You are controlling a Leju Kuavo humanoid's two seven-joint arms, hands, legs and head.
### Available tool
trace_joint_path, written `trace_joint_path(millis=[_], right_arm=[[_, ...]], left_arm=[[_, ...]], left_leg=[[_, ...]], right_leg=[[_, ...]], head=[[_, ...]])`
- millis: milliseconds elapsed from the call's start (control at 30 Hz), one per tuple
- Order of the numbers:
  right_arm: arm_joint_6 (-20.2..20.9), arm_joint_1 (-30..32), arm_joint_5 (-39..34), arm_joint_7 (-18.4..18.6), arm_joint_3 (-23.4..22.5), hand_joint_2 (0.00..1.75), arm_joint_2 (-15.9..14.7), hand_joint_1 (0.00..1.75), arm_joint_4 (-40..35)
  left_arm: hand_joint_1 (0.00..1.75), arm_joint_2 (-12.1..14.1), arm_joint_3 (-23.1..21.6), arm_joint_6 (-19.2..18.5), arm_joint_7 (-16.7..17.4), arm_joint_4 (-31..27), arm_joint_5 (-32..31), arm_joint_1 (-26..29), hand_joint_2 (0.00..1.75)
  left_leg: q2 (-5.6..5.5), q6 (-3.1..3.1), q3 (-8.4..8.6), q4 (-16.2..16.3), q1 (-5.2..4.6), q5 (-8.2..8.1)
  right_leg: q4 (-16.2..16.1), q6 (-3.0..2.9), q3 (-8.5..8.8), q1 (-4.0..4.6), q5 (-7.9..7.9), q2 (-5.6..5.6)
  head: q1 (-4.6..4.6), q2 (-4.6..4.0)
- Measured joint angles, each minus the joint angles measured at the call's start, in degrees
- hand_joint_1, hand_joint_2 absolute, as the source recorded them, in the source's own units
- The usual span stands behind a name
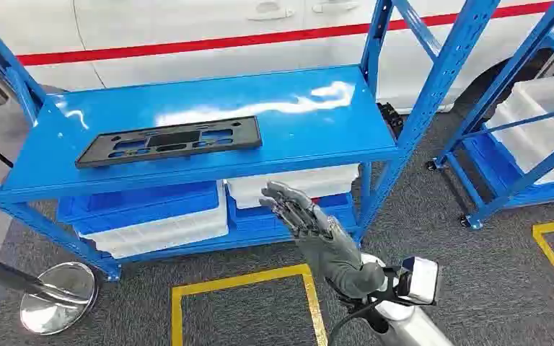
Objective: Take the parts from the cabinet and place them on the table.
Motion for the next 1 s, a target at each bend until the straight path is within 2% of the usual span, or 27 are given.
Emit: trace_joint_path(millis=[33,67,100,133,200,233,267,367,400,433,467,533,567,600,633,700,733,767,833,867,900,933,1000], right_arm=[[0.02,0.0,0.0,0.0,0.15,0.0,-0.26,0.0,0.13],[0.05,0.02,0.02,0.02,0.24,0.0,-0.5,0.0,0.26],[0.13,0.02,0.04,0.02,0.29,0.0,-0.7,0.0,0.37],[0.15,0.02,0.04,0.02,0.33,0.0,-0.92,0.0,0.42],[0.18,-0.01,0.04,0.02,0.39,0.0,-1.51,0.0,0.42],[0.18,-0.03,0.04,0.0,0.5,0.0,-1.86,0.0,0.44],[0.18,-0.15,0.07,0.04,0.61,0.0,-2.15,0.0,0.48],[0.35,-0.23,0.22,0.04,0.72,0.0,-2.25,0.0,0.5],[0.37,-0.28,0.39,0.07,0.74,0.0,-2.25,0.0,0.5],[0.5,-0.37,0.87,0.09,0.79,0.0,-2.25,0.0,0.52],[0.59,-0.56,1.38,0.11,0.83,0.0,-2.25,0.0,0.55],[0.88,-0.72,2.41,0.46,1.25,0.0,-2.25,0.0,0.81],[0.92,-0.73,2.93,0.76,1.7,0.0,-2.25,0.0,1.0],[0.92,-0.75,3.28,1.01,2.01,0.0,-2.25,0.0,1.16],[0.92,-0.86,3.41,1.14,2.47,0.0,-2.25,0.0,1.31],[0.88,-1.11,3.63,1.16,2.8,0.0,-2.25,0.0,1.4],[0.87,-1.24,3.69,1.03,2.86,0.0,-2.25,0.0,1.4],[0.77,-1.26,3.87,0.72,3.0,0.0,-2.25,0.0,1.44],[0.7,-0.95,4.13,-0.04,3.56,0.0,-2.25,0.0,1.49],[0.7,-0.67,4.2,-0.31,3.67,0.0,-2.5,0.0,1.55],[0.7,-0.5,4.22,-0.57,3.78,0.0,-2.63,0.0,1.6],[0.7,-0.47,4.26,-0.81,3.96,0.0,-2.87,0.0,1.64],[0.9,-0.44,4.33,-1.22,4.46,0.0,-3.41,0.0,1.79]], left_arm=[[0.0,-0.02,0.2,0.0,0.0,0.0,0.13,0.11,0.0],[0.0,-0.02,0.29,0.0,0.0,0.0,0.48,0.18,0.0],[0.0,-0.02,0.33,0.0,0.0,0.0,0.59,0.2,0.0],[0.0,-0.02,0.35,-0.02,-0.02,0.0,0.63,0.17,0.0],[0.0,0.0,0.37,-0.05,-0.11,0.0,0.79,0.12,0.0],[0.0,0.0,0.42,-0.05,-0.11,0.0,0.79,0.08,0.0],[0.0,-0.02,0.46,-0.09,-0.15,0.0,0.79,0.01,0.0],[0.0,-0.02,0.5,-0.17,-0.15,0.0,0.98,0.15,0.0],[0.0,-0.09,0.53,-0.18,-0.15,0.0,1.01,0.08,0.0],[0.0,-0.09,0.57,-0.18,-0.2,0.0,1.07,0.03,0.0],[0.0,-0.09,0.59,-0.18,-0.33,0.0,1.09,-0.06,0.0],[0.0,-0.09,0.66,-0.15,-0.35,0.0,1.11,-0.05,0.0],[0.0,-0.09,0.66,-0.15,-0.39,0.0,1.11,-0.01,0.0],[0.0,-0.09,0.66,-0.15,-0.44,0.0,1.09,-0.01,0.0],[0.0,-0.11,0.66,-0.18,-0.48,0.0,0.96,-0.06,0.0],[0.0,-0.22,0.66,-0.18,-0.5,0.0,0.9,-0.05,0.0],[0.0,-0.32,0.66,-0.18,-0.57,0.02,0.81,-0.03,0.0],[0.0,-0.37,0.63,-0.18,-0.72,0.07,0.76,-0.07,0.0],[0.0,-0.37,0.66,-0.18,-0.94,0.07,0.77,0.02,0.0],[0.0,-0.37,0.66,-0.18,-1.03,0.07,0.77,0.03,0.0],[0.0,-0.35,0.66,-0.18,-1.05,0.04,0.76,-0.01,0.0],[0.0,-0.31,0.66,-0.15,-1.07,0.07,0.79,0.04,0.0],[0.0,-0.31,0.66,0.02,-1.16,0.07,0.9,0.01,0.0]], left_leg=[[0.0,-0.19,-2.45,4.44,0.01,-1.32],[0.01,-0.31,-3.78,6.27,0.01,-1.07],[0.01,-0.34,-3.77,5.48,0.01,0.26],[0.0,-0.28,-2.63,2.16,0.02,2.88],[-0.08,-0.03,1.83,-8.46,0.12,8.93],[-0.5,0.26,2.6,-9.91,-0.04,7.96],[-0.68,0.81,2.68,-10.74,-0.14,7.98],[-0.7,1.89,2.4,-10.64,-0.26,8.12],[-0.67,2.47,2.65,-11.13,0.14,8.42],[-0.65,2.7,2.74,-11.3,0.1,8.48],[-0.62,3.05,2.71,-11.3,0.1,8.45],[-0.55,3.15,2.65,-11.27,-0.03,8.41],[-0.55,3.25,2.67,-11.25,-0.1,8.35],[-0.58,3.27,2.78,-11.25,-0.15,8.31],[-0.64,3.25,2.97,-11.25,-0.21,8.23],[-0.73,3.12,3.55,-11.26,-0.35,7.96],[-0.72,2.99,3.67,-11.35,-0.3,7.82],[-0.71,2.66,3.43,-11.09,-0.72,7.69],[-0.54,2.11,3.34,-11.32,-0.51,7.73],[-0.45,1.78,3.54,-11.56,-0.47,7.72],[-0.44,1.36,3.54,-11.37,-0.7,7.38],[-0.54,1.01,3.14,-10.06,-0.53,6.72],[-0.54,0.63,-0.46,-2.72,-0.34,2.8]], right_leg=[[0.04,-0.08,0.01,0.08,-0.05,0.05],[0.1,-0.11,0.06,0.13,-0.12,0.14],[0.14,-0.09,0.18,0.13,-0.2,0.23],[0.24,0.02,0.37,0.12,-0.37,0.33],[0.57,0.43,0.91,0.08,-0.91,0.46],[0.76,0.81,0.85,0.42,-1.13,0.5],[1.14,1.02,0.52,0.51,-1.18,0.56],[0.7,1.88,0.51,0.46,-0.94,0.51],[0.98,2.16,0.4,0.3,-1.37,0.47],[2.68,2.39,-0.21,0.21,-2.53,0.32],[6.16,2.57,-1.93,0.19,-4.57,0.33],[15.72,2.85,-6.67,0.15,-8.52,0.31],[18.77,2.88,-8.35,0.16,-8.88,0.31],[18.5,2.8,-8.43,0.16,-7.78,0.31],[15.62,2.56,-7.19,0.19,-5.48,0.31],[5.61,1.69,-2.46,0.38,-0.12,0.23],[1.81,1.08,-0.7,0.74,0.3,-0.15],[0.63,0.98,-0.31,1.02,-0.12,-0.25],[0.74,0.97,-0.56,1.17,-0.16,0.04],[0.6,0.77,-0.49,1.2,-0.19,0.18],[-0.2,0.32,-0.05,0.39,0.13,0.24],[-0.55,0.24,0.43,0.46,0.18,0.08],[-0.56,-0.17,0.73,0.41,-0.09,-0.04]], head=[[0.0,0.0],[0.0,0.0],[0.0,0.0],[0.0,0.0],[0.0,0.0],[0.0,0.0],[0.0,0.0],[0.0,0.0],[0.0,0.0],[0.0,0.0],[0.0,0.0],[0.0,0.0],[0.0,0.0],[0.0,0.0],[0.0,0.0],[0.0,0.0],[0.02,0.0],[0.02,0.0],[0.0,0.0],[0.0,0.0],[0.0,0.0],[0.02,0.0],[0.0,0.0]])
